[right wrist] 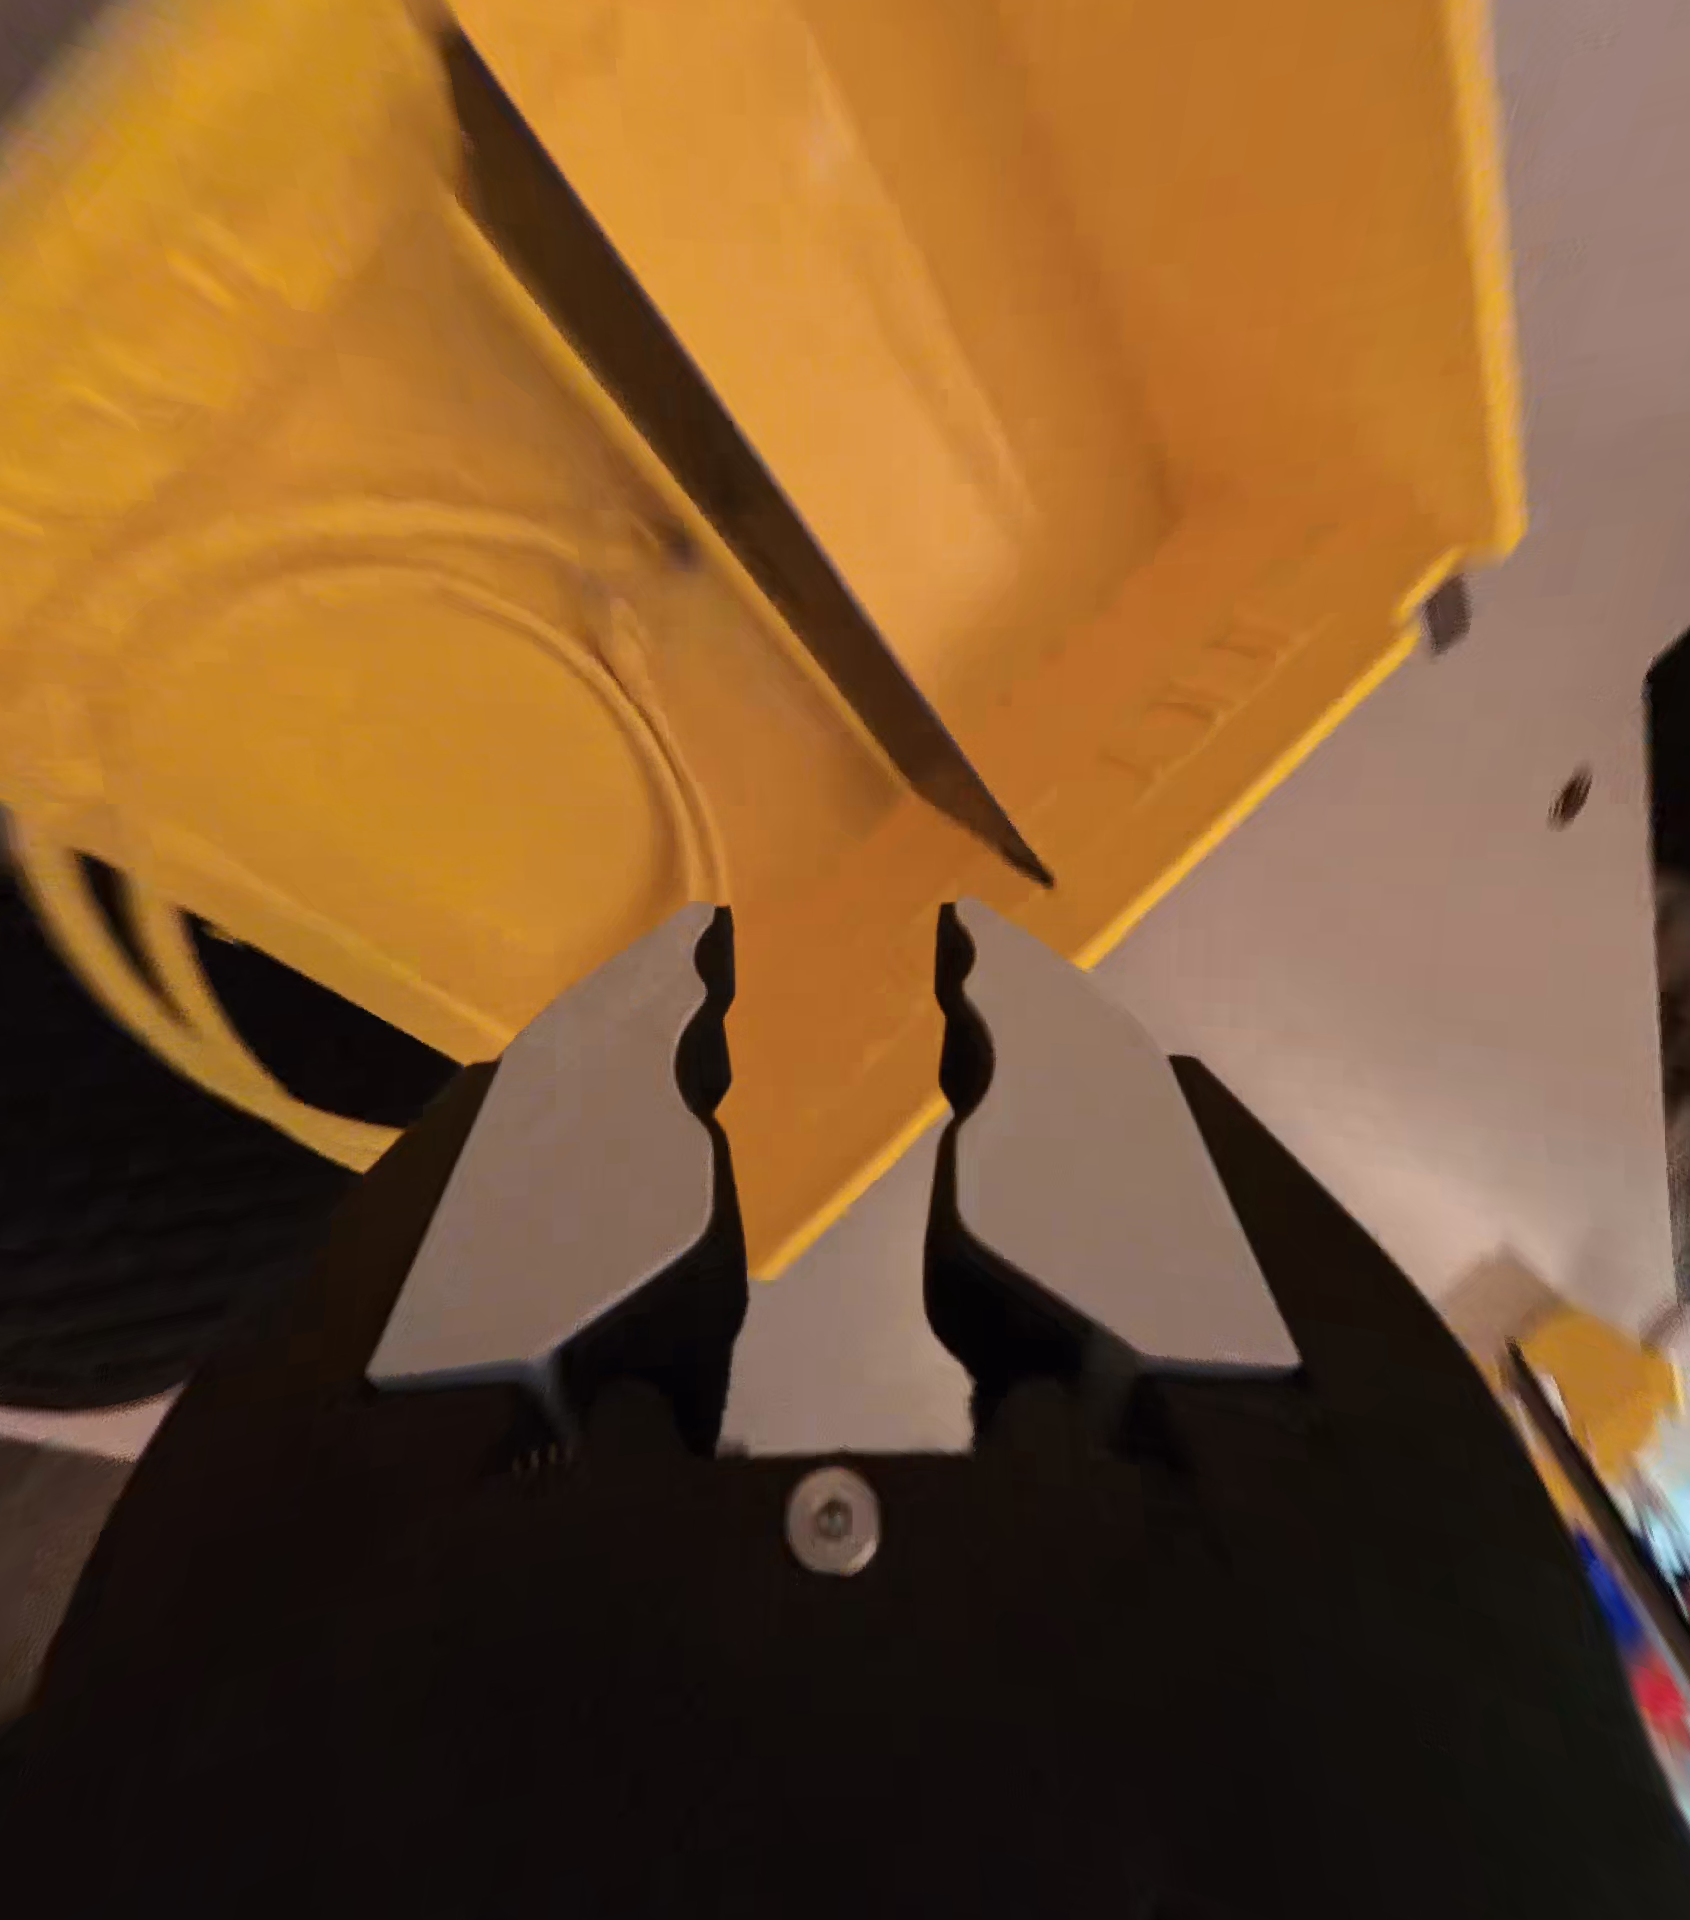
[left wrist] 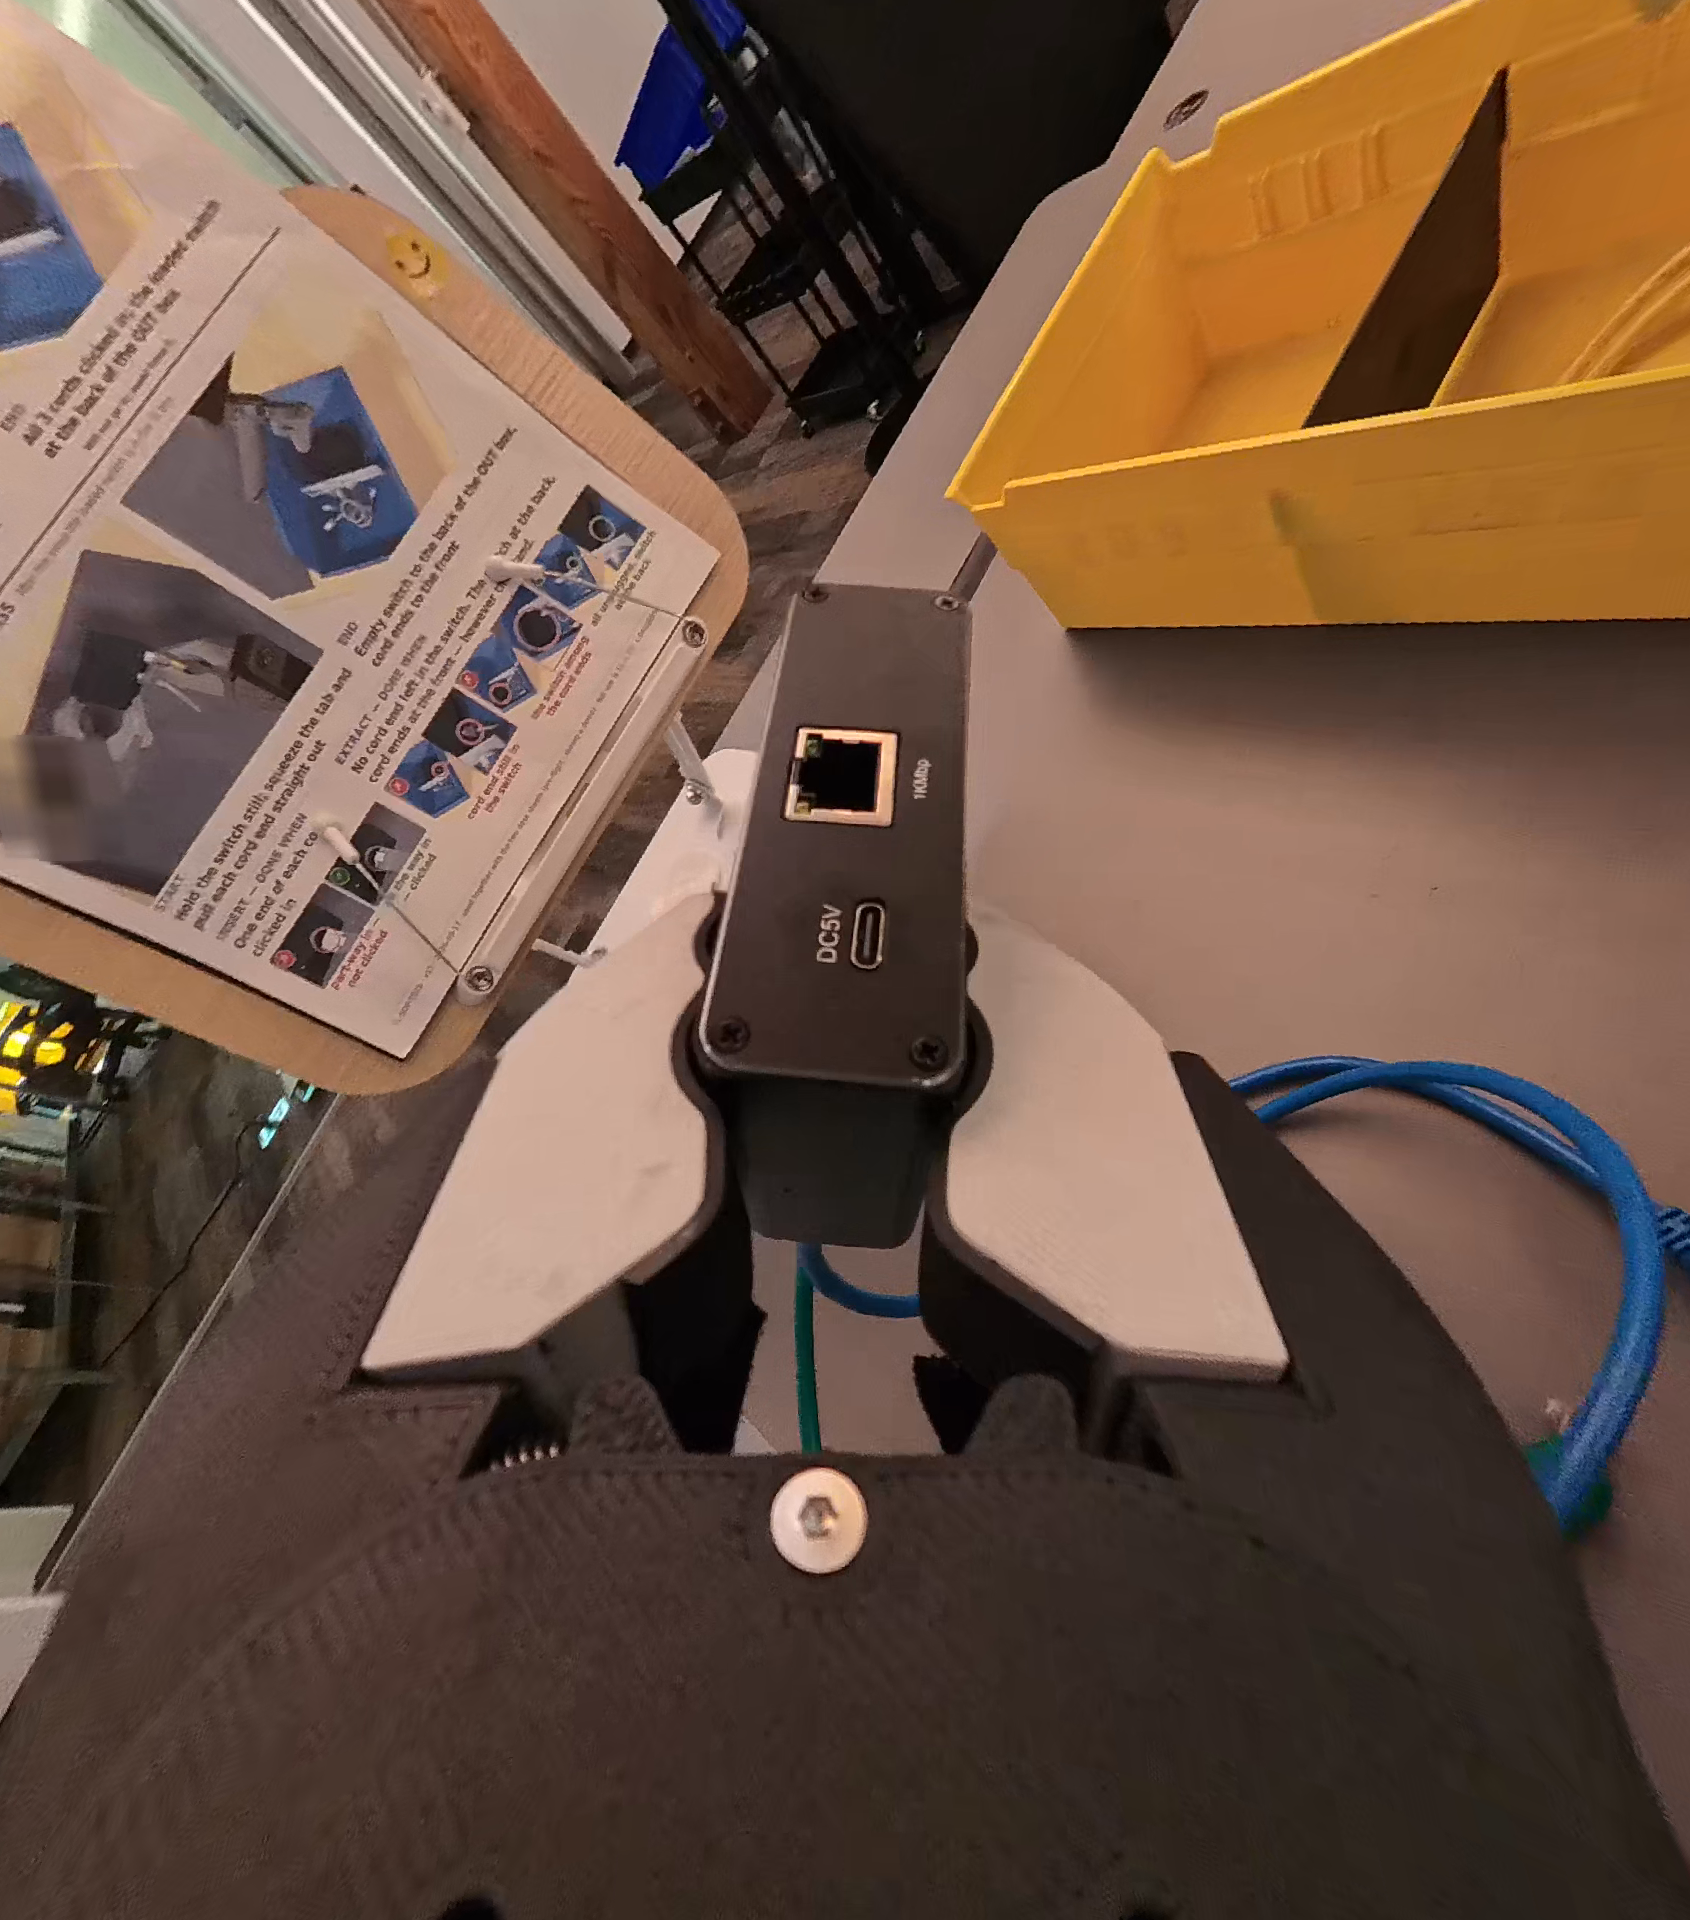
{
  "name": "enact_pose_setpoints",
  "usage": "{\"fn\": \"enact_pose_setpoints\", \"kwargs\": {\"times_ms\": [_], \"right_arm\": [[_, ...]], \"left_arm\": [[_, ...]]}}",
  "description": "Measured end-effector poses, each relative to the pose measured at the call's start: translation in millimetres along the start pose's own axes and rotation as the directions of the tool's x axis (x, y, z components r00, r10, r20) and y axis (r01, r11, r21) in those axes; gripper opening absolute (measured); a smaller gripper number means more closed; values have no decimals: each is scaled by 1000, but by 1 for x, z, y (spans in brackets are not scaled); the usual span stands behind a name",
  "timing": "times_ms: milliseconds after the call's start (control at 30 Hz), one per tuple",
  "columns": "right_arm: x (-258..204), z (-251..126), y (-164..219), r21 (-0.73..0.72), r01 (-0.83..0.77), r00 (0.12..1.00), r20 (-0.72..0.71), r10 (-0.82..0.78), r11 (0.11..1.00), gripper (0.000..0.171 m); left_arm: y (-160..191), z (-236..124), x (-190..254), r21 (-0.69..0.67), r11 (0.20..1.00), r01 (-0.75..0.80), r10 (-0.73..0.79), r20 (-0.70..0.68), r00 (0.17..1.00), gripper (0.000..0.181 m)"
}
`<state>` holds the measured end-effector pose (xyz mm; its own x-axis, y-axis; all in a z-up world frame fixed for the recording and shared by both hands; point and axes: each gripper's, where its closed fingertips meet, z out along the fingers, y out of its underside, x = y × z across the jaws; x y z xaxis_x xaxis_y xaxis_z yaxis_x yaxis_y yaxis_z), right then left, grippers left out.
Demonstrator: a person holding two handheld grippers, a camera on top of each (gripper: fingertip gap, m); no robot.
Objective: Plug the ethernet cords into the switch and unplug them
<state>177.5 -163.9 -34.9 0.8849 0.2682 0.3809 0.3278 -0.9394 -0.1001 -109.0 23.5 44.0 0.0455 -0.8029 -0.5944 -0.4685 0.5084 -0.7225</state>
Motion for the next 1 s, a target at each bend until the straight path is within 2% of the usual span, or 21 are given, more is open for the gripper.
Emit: {"fn": "enact_pose_setpoints", "kwargs": {"times_ms": [33, 100, 167, 200, 267, 333, 467, 533, 600, 667, 733, 800, 867, 933, 1000], "right_arm": [[-9, -16, -21, 133, 19, 1000, -8, -19, 991, 39], [-43, -58, -74, 453, 108, 994, -36, -103, 885, 44], [-92, -102, -122, 724, 200, 975, -78, -209, 660, 49], [-115, -119, -140, 813, 224, 963, -101, -250, 537, 50], [-150, -139, -170, 914, 216, 945, -107, -308, 344, 56], [-171, -141, -197, 960, 132, 937, -40, -346, 246, 69], [-199, -166, -223, 994, -104, 843, 106, -527, 35, 64], [-208, -173, -230, 984, -177, 788, 149, -598, 11, 64], [-212, -166, -241, 988, -151, 786, 135, -603, 25, 59], [-218, -170, -246, 987, -159, 778, 116, -617, -15, 49], [-221, -179, -245, 987, -144, 781, 72, -620, -66, 0], [-215, -172, -251, 997, -74, 814, 61, -577, 2, 0], [-206, -163, -251, 995, -1, 845, 51, -533, 95, 1], [-193, -157, -250, 986, 99, 890, -27, -456, 136, 0], [-183, -146, -246, 951, 216, 909, -113, -402, 220, 1]], "left_arm": [[-3, -1, 2, 15, 1000, 3, -2, -14, 1000, 37], [-9, -3, 7, 51, 998, 22, -19, -54, 998, 37], [-19, -8, 13, 100, 993, 55, -44, -114, 993, 38], [-25, -12, 16, 128, 989, 79, -60, -144, 988, 38], [-39, -23, 21, 193, 972, 135, -92, -217, 972, 38], [-54, -36, 25, 261, 946, 193, -113, -291, 950, 37], [-74, -62, 25, 368, 867, 336, -156, -441, 884, 37], [-80, -73, 21, 408, 813, 416, -173, -512, 841, 37], [-85, -82, 18, 433, 759, 486, -181, -577, 797, 37], [-86, -85, 14, 445, 727, 523, -189, -603, 775, 37], [-83, -81, 11, 443, 720, 534, -203, -601, 773, 37], [-77, -77, 7, 435, 715, 547, -230, -593, 772, 37], [-63, -67, 8, 376, 762, 527, -263, -564, 783, 38], [-52, -59, 8, 330, 818, 472, -277, -493, 825, 59], [-42, -52, 13, 285, 890, 355, -229, -393, 890, 72]]}}
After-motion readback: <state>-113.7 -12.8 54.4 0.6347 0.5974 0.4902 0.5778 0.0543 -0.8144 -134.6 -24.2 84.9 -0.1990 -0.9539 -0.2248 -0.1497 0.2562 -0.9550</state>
